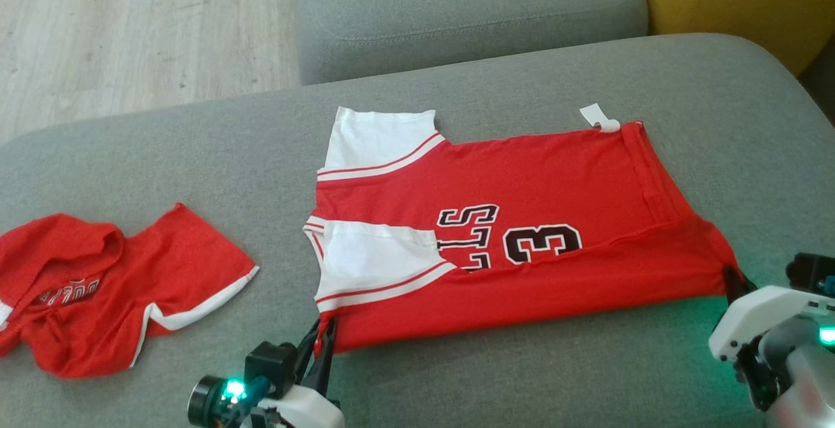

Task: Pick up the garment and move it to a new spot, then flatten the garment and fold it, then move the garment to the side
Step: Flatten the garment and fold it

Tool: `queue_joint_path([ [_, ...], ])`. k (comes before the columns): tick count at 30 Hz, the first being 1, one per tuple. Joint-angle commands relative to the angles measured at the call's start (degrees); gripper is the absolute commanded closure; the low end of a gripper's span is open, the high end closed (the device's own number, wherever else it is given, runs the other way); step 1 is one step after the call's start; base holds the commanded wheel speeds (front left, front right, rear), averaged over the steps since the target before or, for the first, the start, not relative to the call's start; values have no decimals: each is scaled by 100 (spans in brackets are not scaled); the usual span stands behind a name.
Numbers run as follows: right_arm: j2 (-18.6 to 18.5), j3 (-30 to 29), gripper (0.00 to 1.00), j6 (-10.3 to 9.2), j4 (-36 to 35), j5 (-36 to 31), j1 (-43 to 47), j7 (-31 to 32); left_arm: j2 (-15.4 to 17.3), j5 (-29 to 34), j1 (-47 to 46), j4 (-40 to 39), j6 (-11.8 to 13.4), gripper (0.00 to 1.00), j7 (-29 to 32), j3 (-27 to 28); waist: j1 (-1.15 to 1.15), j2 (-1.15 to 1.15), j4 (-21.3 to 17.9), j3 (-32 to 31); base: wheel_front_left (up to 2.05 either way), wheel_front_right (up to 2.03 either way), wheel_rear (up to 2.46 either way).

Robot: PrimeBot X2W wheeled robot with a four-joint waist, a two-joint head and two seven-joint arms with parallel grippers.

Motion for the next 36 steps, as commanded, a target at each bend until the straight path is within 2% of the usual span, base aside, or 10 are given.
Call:
queue_joint_path([
  [1, -148, 61, 36, 42, -314, 12, -73, -7, 114, -40, -140, -195, 41, 95, 41, 168, 1, 0, -16, 23, 0, 0, 0],
  [2, -132, 55, 0, 42, -433, 21, -29, -5, 118, -46, -123, -211, 52, 74, 97, 159, 1, 0, -24, 33, 0, 0, 0],
  [4, -107, 40, 0, 42, -670, 31, 41, 14, 142, -43, -105, -250, 77, 6, 187, 139, 1, 0, -41, 61, 0, 0, 0],
  [5, -115, 20, 0, 42, -785, 1, 63, 9, 150, -41, -105, -291, 114, 0, 171, 153, 1, 0, -46, 76, 0, 0, 0],
  [12, -154, -218, 0, 42, -1723, -445, 46, -423, 184, -104, -349, -764, 244, 0, -272, 352, 1, 0, -65, 191, 0, 0, 0],
  [19, 63, -430, 0, 42, -2418, -853, -196, -526, 466, -71, -1099, -1282, 70, 0, -402, 509, 1, 0, -139, 514, 0, 0, 0],
  [24, 211, -455, 0, 42, -2720, -1045, -572, -413, 787, -49, -2096, -1178, -311, 0, 74, 443, 1, 0, -261, 955, 0, 0, 0],
  [27, 307, -351, 0, 42, -2844, -1118, -876, -351, 1081, -184, -2828, -837, -548, 0, 627, 273, 1, 0, -411, 1274, 0, 0, 0],
  [31, 380, -204, 0, 42, -2904, -1177, -1190, -321, 1400, -447, -3620, -410, -619, 0, 1060, 85, 1, 0, -581, 1569, 0, 0, 0],
  [36, 481, 71, 0, 42, -2883, -1227, -1655, -359, 2032, -1252, -4715, 93, -628, 0, 1781, -936, 1, 0, -880, 1990, 0, 0, 0],
])
